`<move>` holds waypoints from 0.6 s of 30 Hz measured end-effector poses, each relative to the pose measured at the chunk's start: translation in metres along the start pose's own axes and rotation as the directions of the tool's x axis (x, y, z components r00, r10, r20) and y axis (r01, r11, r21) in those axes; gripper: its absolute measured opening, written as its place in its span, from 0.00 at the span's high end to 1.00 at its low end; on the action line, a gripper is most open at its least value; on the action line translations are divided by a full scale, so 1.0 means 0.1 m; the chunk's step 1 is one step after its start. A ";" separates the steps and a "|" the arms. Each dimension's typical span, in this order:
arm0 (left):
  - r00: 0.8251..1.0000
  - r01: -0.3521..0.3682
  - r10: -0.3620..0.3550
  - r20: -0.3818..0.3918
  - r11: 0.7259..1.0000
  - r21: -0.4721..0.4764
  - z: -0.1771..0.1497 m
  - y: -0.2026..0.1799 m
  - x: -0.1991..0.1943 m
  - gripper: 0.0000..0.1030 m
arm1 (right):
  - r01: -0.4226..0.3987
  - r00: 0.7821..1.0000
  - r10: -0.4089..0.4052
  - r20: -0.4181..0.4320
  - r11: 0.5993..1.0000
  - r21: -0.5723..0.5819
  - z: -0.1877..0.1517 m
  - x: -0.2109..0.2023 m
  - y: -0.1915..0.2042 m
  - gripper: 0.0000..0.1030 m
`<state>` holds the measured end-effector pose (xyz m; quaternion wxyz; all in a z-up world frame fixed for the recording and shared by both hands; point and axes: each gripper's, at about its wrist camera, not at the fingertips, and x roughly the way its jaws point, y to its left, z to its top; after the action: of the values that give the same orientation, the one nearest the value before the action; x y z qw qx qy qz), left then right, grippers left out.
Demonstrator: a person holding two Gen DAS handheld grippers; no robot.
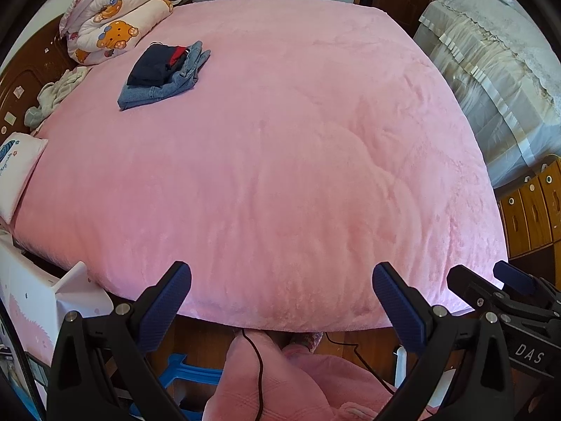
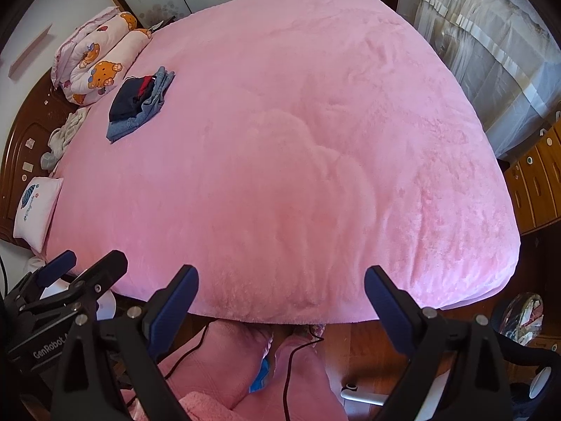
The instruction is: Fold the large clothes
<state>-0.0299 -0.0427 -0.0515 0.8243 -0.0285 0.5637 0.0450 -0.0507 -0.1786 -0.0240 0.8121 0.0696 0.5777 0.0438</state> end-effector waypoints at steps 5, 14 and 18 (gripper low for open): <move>1.000 0.003 -0.003 0.003 1.000 0.002 0.02 0.01 0.01 0.01 | 0.004 1.000 -0.004 -0.001 1.000 0.003 0.01 0.01 0.01 0.07; 1.000 0.007 -0.007 -0.001 1.000 0.005 0.07 0.00 0.05 0.01 | 0.018 1.000 -0.018 0.000 1.000 0.004 0.10 0.02 0.01 0.07; 1.000 0.009 -0.009 -0.003 1.000 0.006 0.10 -0.01 0.07 0.01 | 0.021 1.000 -0.021 0.001 1.000 0.005 0.11 0.03 0.01 0.07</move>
<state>-0.0180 -0.0421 -0.0542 0.8237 -0.0284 0.5649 0.0393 -0.0392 -0.1779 -0.0226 0.8126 0.0656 0.5781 0.0340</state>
